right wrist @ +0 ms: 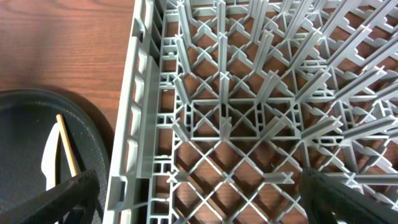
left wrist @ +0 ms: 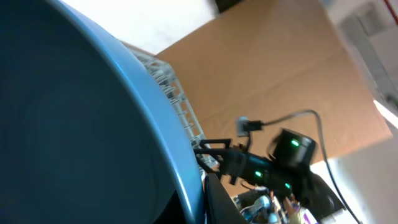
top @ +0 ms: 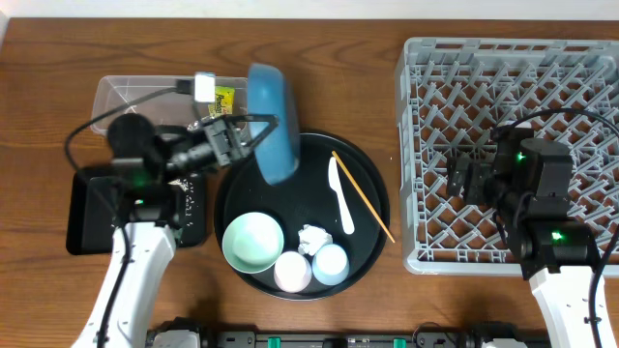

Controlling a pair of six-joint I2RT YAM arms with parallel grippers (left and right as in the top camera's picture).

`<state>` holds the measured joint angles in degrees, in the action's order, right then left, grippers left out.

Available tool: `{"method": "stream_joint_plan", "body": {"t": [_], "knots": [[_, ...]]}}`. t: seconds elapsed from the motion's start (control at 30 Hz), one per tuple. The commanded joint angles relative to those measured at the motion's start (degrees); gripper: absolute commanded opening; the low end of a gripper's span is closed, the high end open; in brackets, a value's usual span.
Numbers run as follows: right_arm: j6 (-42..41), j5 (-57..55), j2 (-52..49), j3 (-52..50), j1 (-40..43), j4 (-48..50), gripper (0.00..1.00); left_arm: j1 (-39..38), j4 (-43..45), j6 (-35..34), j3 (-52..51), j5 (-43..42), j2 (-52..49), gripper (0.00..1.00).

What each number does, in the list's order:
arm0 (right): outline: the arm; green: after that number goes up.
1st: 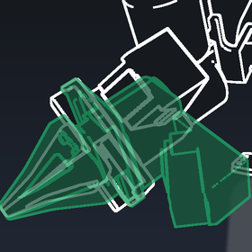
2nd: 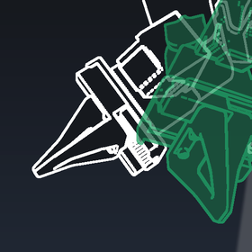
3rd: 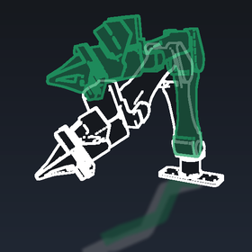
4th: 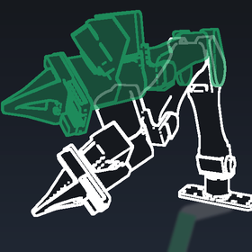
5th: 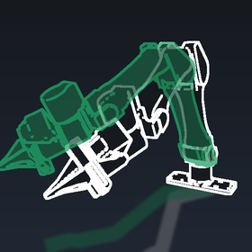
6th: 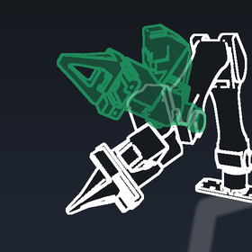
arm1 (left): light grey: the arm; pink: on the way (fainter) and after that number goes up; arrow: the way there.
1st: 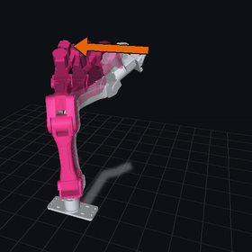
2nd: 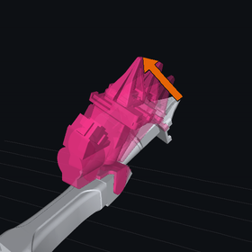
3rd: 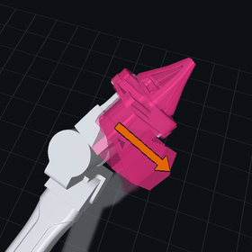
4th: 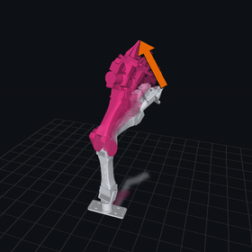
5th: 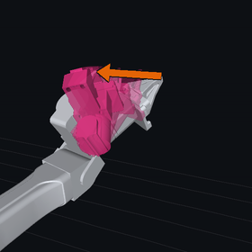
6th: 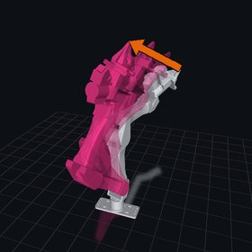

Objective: Sort waste into correct bins and load items into the dishwasher rack
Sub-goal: 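Lift blue plate with left gripper and tip rice onto black tray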

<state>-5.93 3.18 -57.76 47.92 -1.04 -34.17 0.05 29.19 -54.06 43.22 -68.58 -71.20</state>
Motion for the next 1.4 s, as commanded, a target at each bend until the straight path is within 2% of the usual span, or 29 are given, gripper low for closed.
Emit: {"method": "stream_joint_plan", "body": {"t": [0.0, 0.3, 0.53, 0.63, 0.83, 1.03, 1.2, 1.37], "knots": [[-0.68, -0.15, 0.0, 0.87, -0.48, -0.39, 0.99, -0.57, -2.29, 3.3, 0.98, 5.49, -1.25, 0.06], [-0.68, -0.15, 0.0, 0.87, -0.48, -0.55, 0.99, -0.57, -16.28, 10.84, 4.5, 9.55, -2.21, 0.06], [-0.68, -0.15, 0.0, 0.87, -0.48, -0.55, 0.99, -2.32, -18.73, 13.44, 7.8, 10.64, -2.21, 0.06], [-0.68, -0.15, 0.0, 0.87, -0.48, -0.55, 0.99, -3.69, -21.35, 15.65, 8.7, 13.55, -2.21, 0.06], [-0.68, -0.15, 0.0, 0.87, -0.48, -0.57, 0.99, -7.28, -32.0, 25.03, 11.21, 21.53, -2.21, 0.06], [-0.68, -0.15, 0.0, 0.87, -0.48, -0.57, 0.99, -9.16, -36.15, 29.51, 13.4, 25.46, -2.21, 0.06], [-0.68, -0.15, 0.0, 0.87, -0.48, -0.57, 0.99, -11.78, -43.65, 37.05, 15.8, 32.48, -2.21, 0.06], [-0.68, -0.15, 0.0, 0.87, -0.48, -0.57, 0.99, -14.38, -45.03, 39.28, 17.03, 35.91, -2.21, 0.06]]}}
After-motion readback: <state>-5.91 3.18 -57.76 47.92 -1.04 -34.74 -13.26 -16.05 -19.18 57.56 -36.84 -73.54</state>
